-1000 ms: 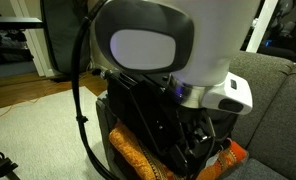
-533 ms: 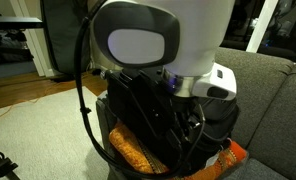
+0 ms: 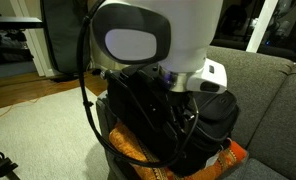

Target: Pull the zipper on the suitcase to open

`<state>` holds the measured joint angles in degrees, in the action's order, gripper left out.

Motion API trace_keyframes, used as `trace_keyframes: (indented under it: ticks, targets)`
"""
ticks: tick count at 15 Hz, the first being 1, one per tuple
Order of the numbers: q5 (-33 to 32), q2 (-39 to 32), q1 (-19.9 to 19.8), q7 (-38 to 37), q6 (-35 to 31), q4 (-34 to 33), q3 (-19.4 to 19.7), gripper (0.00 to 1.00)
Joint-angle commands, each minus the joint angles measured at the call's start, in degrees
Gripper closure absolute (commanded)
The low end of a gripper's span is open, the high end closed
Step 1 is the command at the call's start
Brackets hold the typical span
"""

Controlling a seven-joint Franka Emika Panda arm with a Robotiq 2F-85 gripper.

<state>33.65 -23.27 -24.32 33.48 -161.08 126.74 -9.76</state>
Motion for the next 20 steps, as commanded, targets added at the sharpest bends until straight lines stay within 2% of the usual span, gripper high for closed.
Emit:
trace_keyframes:
  ticks: [1,4,5,7,15,17,20]
  targets:
    - [3.2,0.1,-1.8,3.7,-1.2,0.0,-2.3,0.00]
    - [4.0,-0.3,-2.1,5.4,-1.3,-0.4,-2.6,0.20]
    - [4.0,-0.4,-2.2,5.9,-1.0,-0.6,-2.6,0.24]
    - [4.6,-0.7,-2.5,7.1,-0.9,-0.9,-2.8,0.44]
    - [5.7,-1.0,-3.6,9.8,0.1,-1.9,-2.6,0.96]
    - [6.0,-1.0,-3.8,9.6,0.2,-1.9,-2.3,0.92]
    - [6.2,-1.4,-4.0,9.0,0.4,-2.4,-1.8,0.93]
